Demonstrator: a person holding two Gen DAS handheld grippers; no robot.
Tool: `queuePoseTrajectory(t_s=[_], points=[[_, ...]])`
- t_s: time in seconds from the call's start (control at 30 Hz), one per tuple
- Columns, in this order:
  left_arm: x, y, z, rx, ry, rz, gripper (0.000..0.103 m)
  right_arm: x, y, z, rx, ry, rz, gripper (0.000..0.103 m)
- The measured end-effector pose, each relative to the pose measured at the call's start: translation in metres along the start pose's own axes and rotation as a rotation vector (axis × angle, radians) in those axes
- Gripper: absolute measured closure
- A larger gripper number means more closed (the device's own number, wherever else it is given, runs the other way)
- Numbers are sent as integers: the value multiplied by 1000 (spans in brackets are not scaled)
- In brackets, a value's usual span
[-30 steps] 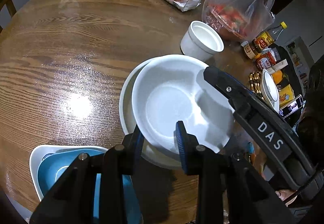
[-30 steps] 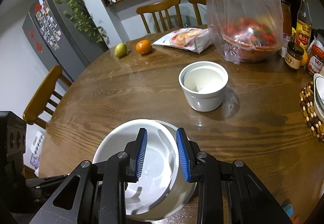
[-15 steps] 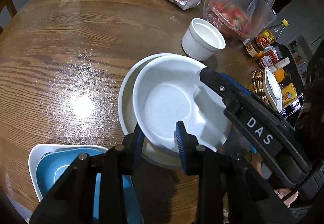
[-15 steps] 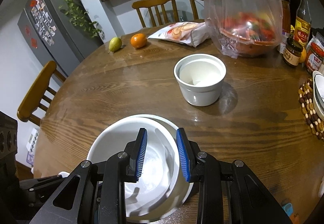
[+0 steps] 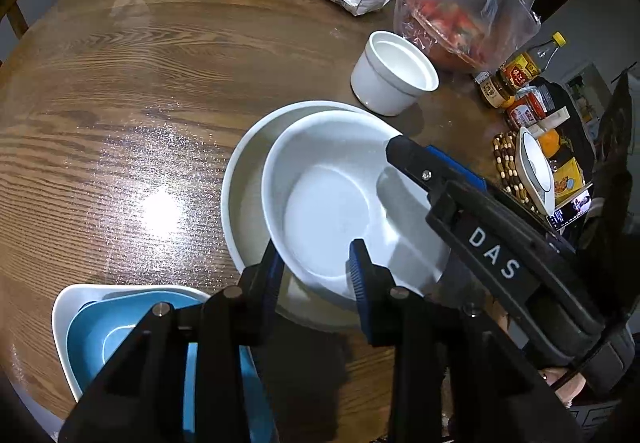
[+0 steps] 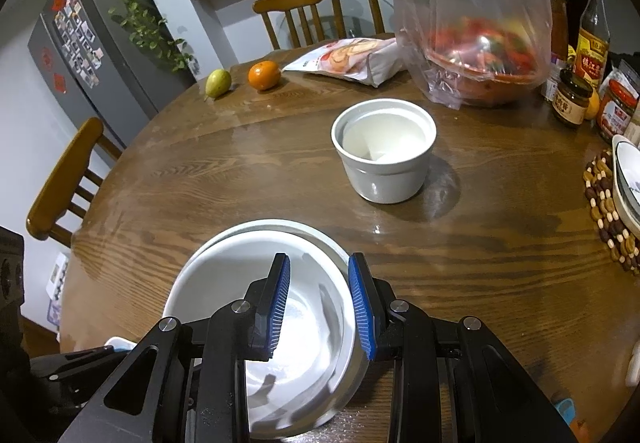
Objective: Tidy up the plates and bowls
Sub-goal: 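Lower the smaller white bowl into the larger white bowl, then open both tools to release the smaller bowl inside the larger bowl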
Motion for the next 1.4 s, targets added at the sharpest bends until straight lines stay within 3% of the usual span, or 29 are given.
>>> queuePoseTrajectory(t_s=[1.4], points=[[-5, 2, 3, 29, 39, 22, 67, -4, -4, -9, 38, -13, 3, 70]])
Point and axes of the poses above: each gripper's, at about its wrist camera, not at the fingertips, and y roughly against the way its jaws point, z to its left, x to its underside, the point moved 8 cm from there along -y, roughly the way its jaws point, and after that the axes turned 6 degrees about y, right-handed, at the moved point
